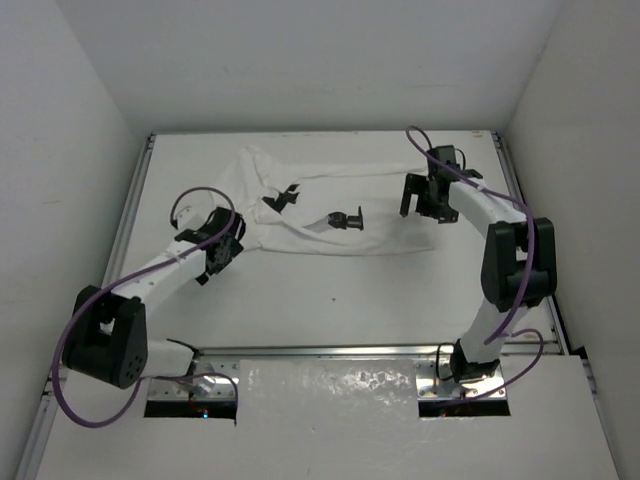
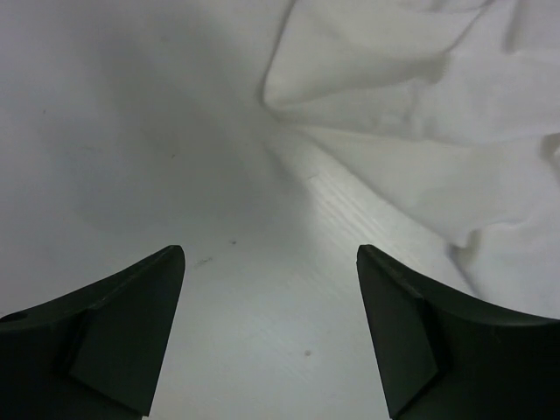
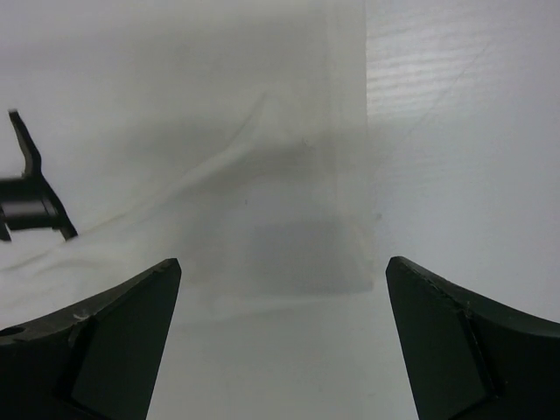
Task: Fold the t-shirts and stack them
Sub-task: Fold the flattened tshirt in 1/3 of the way
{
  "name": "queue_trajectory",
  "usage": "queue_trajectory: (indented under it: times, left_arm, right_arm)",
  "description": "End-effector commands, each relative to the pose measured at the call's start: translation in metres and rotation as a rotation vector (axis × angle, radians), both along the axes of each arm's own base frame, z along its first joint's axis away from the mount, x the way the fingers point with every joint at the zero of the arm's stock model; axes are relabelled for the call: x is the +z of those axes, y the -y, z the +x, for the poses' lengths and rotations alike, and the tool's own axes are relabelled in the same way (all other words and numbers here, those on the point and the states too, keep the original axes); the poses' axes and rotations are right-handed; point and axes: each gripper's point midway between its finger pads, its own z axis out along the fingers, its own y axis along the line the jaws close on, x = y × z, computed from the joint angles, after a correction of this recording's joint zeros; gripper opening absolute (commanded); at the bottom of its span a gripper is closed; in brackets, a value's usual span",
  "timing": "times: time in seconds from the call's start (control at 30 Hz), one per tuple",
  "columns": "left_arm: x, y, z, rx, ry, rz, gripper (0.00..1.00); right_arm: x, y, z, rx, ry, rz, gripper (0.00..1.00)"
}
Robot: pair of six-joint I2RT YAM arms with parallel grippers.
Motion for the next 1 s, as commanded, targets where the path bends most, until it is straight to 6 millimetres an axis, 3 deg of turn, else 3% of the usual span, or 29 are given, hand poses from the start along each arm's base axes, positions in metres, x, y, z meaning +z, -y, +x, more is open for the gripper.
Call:
queue_trajectory:
  times: [0.0,0.2,0.33,0.4,0.43,0.47,0.5,0.53,0.57,0.6,0.63,0.7,0.77,0.83,0.87,0.97]
  left_arm:
    - [-0.009,-0.001,0.008,0.014,0.043,-0.028,0.79]
    - [-0.015,-0.012,0.065,-0.104,0.171,-0.062,0.81]
    - [-0.047,-0.014,0.076,-0.130,0.077,-0.093,0.82]
    - [-0.053,-0.009,0.085,-0.161,0.074,-0.117,0.72]
    - [-0.063,-0.008,0.084,-0.165,0.051,-0.120,0.55]
    - [-0.067,-0.008,0.084,-0.173,0.042,-0.120,0.47]
    - [-0.068,-0.006,0.086,-0.182,0.041,-0.128,0.41]
    - [-0.073,-0.006,0.084,-0.187,0.026,-0.126,0.23]
    - [-0.073,-0.010,0.084,-0.176,0.010,-0.115,0.13]
    - [-0.072,-0.012,0.083,-0.170,0.003,-0.110,0.06]
    - [-0.070,-0.014,0.083,-0.159,0.003,-0.105,0.00]
    - [-0.060,-0.024,0.079,-0.116,-0.006,-0.066,0.00]
    - [-0.052,-0.036,0.068,-0.069,-0.047,-0.018,0.00]
    - [-0.031,-0.043,0.066,-0.026,-0.016,0.008,0.00]
    - [-0.026,-0.051,0.056,0.011,-0.036,0.044,0.00]
    - [-0.012,-0.052,0.040,0.064,0.044,0.016,0.00]
  right_arm:
    - [-0.012,-0.010,-0.019,0.011,-0.022,0.070,0.99]
    - [-0.042,-0.005,-0.042,0.017,-0.067,0.108,0.99]
    - [-0.055,-0.001,-0.043,0.012,-0.095,0.139,0.99]
    - [-0.059,0.002,-0.041,0.006,-0.102,0.128,0.99]
    - [-0.061,-0.001,-0.039,0.016,-0.098,0.136,0.98]
    - [-0.065,-0.002,-0.039,0.019,-0.108,0.144,0.96]
    - [-0.063,-0.002,-0.038,0.021,-0.121,0.144,0.86]
    - [-0.065,-0.002,-0.038,0.019,-0.129,0.140,0.73]
    - [-0.067,0.002,-0.041,0.009,-0.139,0.124,0.52]
    - [-0.067,0.002,-0.043,0.012,-0.140,0.119,0.43]
    - [-0.067,0.004,-0.045,0.012,-0.147,0.112,0.33]
    - [-0.063,0.012,-0.047,-0.014,-0.148,0.068,0.00]
    - [-0.055,0.026,-0.047,-0.047,-0.141,0.002,0.00]
    - [-0.050,0.036,-0.054,-0.074,-0.154,-0.031,0.00]
    - [-0.044,0.042,-0.058,-0.096,-0.145,-0.040,0.00]
    - [-0.042,0.066,-0.070,-0.164,-0.152,-0.057,0.00]
